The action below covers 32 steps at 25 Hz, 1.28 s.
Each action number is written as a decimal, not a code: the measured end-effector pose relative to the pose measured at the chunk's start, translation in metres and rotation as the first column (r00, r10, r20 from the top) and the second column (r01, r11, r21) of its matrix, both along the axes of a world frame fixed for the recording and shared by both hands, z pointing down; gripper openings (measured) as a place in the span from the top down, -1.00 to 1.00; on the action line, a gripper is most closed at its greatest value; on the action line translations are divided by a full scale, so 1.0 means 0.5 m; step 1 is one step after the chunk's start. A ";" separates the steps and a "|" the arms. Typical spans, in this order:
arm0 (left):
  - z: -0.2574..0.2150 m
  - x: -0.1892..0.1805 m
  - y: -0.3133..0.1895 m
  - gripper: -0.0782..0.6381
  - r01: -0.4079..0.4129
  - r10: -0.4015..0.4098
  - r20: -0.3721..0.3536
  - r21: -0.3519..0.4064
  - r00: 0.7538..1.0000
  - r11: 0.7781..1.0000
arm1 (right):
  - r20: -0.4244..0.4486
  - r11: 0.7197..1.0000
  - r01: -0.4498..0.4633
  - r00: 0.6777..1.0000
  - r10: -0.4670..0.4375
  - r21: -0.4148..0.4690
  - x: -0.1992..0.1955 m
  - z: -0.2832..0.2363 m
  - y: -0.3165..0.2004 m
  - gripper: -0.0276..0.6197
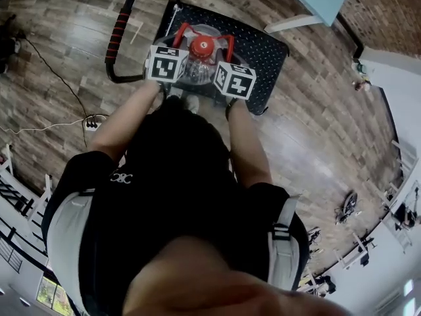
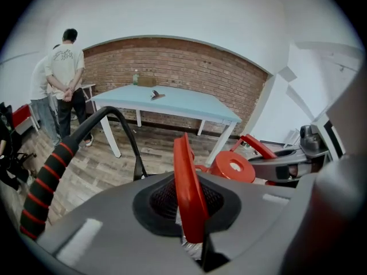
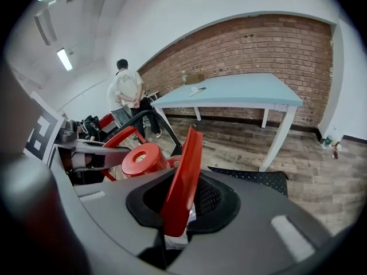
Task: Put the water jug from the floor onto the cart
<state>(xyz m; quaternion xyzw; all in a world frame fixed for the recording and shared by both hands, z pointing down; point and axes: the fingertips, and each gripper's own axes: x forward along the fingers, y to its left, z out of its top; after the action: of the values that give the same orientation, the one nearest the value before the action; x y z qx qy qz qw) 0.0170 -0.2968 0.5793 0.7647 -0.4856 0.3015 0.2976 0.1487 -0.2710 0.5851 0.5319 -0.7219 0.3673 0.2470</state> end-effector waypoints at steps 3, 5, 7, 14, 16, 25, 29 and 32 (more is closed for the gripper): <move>0.036 -0.008 -0.045 0.73 -0.015 0.015 0.001 -0.011 1.000 1.000 | -0.001 1.000 -0.007 1.000 0.007 -0.020 -0.008 0.037 -0.038 0.71; 0.062 -0.012 -0.076 0.73 -0.023 0.023 0.003 -0.018 1.000 1.000 | 0.000 0.999 -0.014 1.000 0.014 -0.030 -0.011 0.061 -0.066 0.71; 0.091 -0.013 -0.102 0.72 -0.029 0.029 0.001 -0.027 1.000 0.999 | -0.010 0.999 -0.017 1.000 0.016 -0.033 -0.012 0.084 -0.094 0.71; 0.181 -0.024 -0.186 0.71 -0.050 0.051 0.015 -0.027 0.999 0.998 | -0.029 0.999 0.006 1.000 -0.007 -0.035 -0.022 0.166 -0.176 0.69; 0.203 -0.026 -0.211 0.70 -0.058 0.059 0.030 -0.025 0.998 0.998 | -0.029 0.999 0.007 1.000 -0.008 -0.032 -0.025 0.186 -0.202 0.68; 0.298 -0.052 -0.272 0.69 -0.029 0.032 0.053 -0.054 0.998 0.998 | -0.045 0.999 0.008 0.999 -0.010 -0.032 -0.060 0.252 -0.276 0.67; 0.332 -0.071 -0.282 0.69 -0.015 0.020 0.086 -0.062 0.996 0.998 | -0.041 1.000 0.003 0.999 -0.003 -0.016 -0.068 0.270 -0.289 0.70; 0.337 -0.080 -0.279 0.69 0.001 0.005 0.078 -0.079 0.997 0.997 | -0.034 1.000 -0.021 0.999 0.021 0.000 -0.058 0.272 -0.296 0.73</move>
<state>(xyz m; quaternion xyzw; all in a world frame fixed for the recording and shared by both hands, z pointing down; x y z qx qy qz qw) -0.0230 -0.4363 0.7479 0.7404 -0.4837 0.3506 0.3080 0.1196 -0.4191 0.7214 0.5455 -0.7120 0.3608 0.2554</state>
